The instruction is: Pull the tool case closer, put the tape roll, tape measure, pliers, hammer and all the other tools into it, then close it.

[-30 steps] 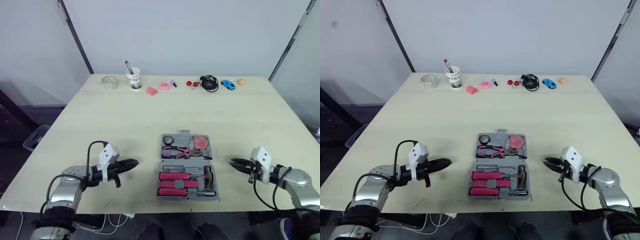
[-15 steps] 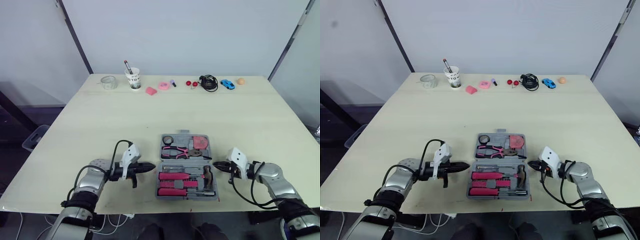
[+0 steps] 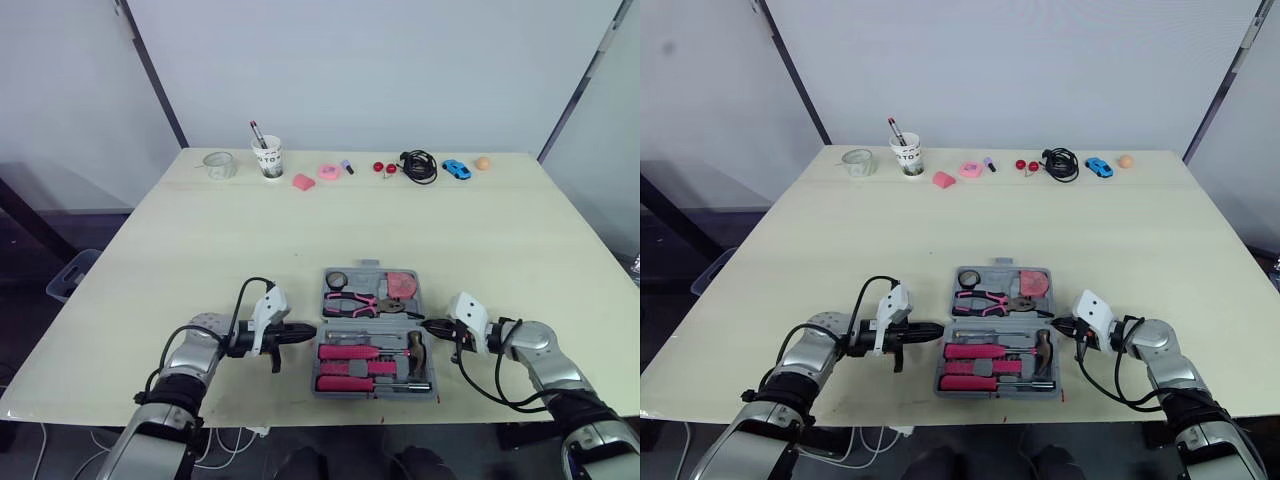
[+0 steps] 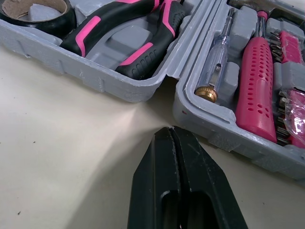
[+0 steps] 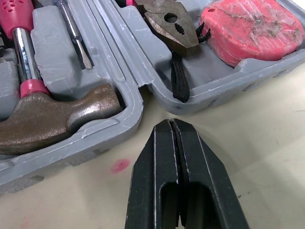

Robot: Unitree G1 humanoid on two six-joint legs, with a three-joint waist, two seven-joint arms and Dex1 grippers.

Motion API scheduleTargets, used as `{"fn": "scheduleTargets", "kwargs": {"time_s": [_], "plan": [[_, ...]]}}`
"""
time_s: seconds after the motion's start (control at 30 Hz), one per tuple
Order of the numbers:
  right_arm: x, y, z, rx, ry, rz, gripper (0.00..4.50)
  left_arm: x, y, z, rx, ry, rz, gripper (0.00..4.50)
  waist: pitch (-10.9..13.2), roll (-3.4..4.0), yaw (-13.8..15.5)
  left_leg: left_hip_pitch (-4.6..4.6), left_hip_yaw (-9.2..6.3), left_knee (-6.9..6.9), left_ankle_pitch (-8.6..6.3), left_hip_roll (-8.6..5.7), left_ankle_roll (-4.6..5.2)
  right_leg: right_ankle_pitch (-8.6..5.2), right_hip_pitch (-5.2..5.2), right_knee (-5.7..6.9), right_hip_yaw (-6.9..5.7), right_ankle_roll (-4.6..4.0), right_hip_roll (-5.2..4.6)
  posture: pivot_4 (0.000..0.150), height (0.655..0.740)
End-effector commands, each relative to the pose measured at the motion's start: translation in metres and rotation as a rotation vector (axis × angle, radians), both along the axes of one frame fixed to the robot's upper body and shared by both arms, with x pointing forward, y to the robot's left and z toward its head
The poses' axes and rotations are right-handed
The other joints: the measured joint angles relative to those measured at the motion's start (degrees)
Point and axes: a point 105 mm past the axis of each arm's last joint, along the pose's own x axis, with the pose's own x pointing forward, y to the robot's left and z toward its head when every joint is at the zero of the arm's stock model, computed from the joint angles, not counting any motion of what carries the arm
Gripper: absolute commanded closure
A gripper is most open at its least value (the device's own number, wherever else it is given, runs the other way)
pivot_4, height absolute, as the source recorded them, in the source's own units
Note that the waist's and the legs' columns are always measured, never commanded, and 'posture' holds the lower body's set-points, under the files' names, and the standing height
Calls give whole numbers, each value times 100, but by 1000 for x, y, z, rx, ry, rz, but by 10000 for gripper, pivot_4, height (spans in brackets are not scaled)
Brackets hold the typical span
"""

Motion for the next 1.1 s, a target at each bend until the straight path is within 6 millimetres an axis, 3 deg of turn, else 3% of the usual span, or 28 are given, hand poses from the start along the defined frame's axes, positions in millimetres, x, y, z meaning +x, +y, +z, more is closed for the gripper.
{"fn": "scheduleTargets", "kwargs": {"time_s": [0.03,0.67,1.1], "plan": [[1,3,4,-5,-22,23,44897,0,-2,-8,30,16,4,45000,0,0,2,0,0,0,0,0,0,0,0,0,0,0,0,1500,7400],[-1,5,4,0,-19,31,44897,12,-25,-12,28,15,-19,45000,-5,7,20,3,-2,4,0,-3,0,0,5,0,0,1,0,1500,7400],[-5,5,4,-4,-6,54,44897,6,-39,-16,22,41,-94,45000,-12,19,44,3,-10,7,1,-9,1,0,11,-1,0,1,0,1500,7400]]}}
